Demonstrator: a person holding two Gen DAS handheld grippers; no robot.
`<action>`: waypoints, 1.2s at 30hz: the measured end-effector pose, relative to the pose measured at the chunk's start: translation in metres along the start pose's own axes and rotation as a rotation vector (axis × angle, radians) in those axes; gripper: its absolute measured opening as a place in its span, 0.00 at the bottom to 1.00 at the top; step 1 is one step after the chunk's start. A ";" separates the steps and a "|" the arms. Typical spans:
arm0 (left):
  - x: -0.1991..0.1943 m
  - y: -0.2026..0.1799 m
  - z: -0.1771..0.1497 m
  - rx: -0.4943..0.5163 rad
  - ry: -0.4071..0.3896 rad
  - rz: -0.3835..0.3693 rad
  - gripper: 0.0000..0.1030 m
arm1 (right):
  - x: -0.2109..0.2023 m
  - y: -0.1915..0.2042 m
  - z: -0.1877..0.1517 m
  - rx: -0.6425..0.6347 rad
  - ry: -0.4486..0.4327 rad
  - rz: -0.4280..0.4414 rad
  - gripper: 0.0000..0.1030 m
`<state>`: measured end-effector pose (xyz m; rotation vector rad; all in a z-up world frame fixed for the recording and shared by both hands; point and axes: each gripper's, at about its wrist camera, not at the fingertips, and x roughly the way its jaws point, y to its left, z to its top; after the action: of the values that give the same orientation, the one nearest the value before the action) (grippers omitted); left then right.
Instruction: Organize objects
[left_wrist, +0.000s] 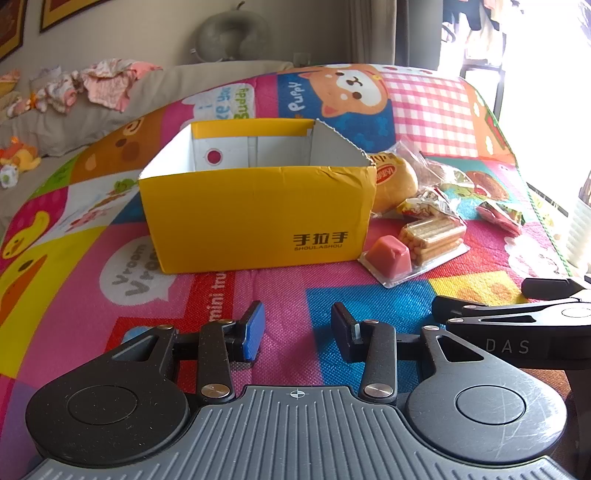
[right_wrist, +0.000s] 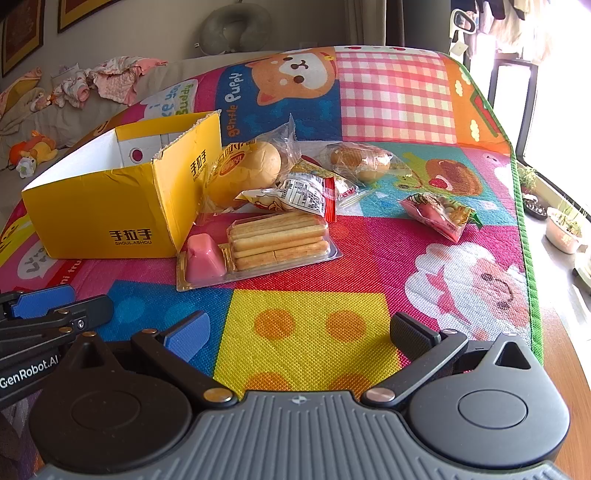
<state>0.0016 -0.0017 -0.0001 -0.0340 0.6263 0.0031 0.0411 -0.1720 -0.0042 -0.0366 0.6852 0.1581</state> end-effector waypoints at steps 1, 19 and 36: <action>0.000 0.000 0.000 -0.002 0.000 -0.001 0.43 | 0.000 0.000 0.000 0.000 0.000 0.000 1.00; -0.001 0.002 0.000 -0.005 -0.001 -0.003 0.43 | 0.000 0.000 0.000 0.002 0.001 0.000 1.00; -0.002 -0.001 -0.001 0.015 -0.001 0.011 0.43 | 0.001 -0.005 0.010 -0.041 0.095 0.055 1.00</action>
<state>-0.0006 -0.0029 0.0003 -0.0158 0.6251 0.0090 0.0484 -0.1758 0.0027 -0.0647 0.7781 0.2244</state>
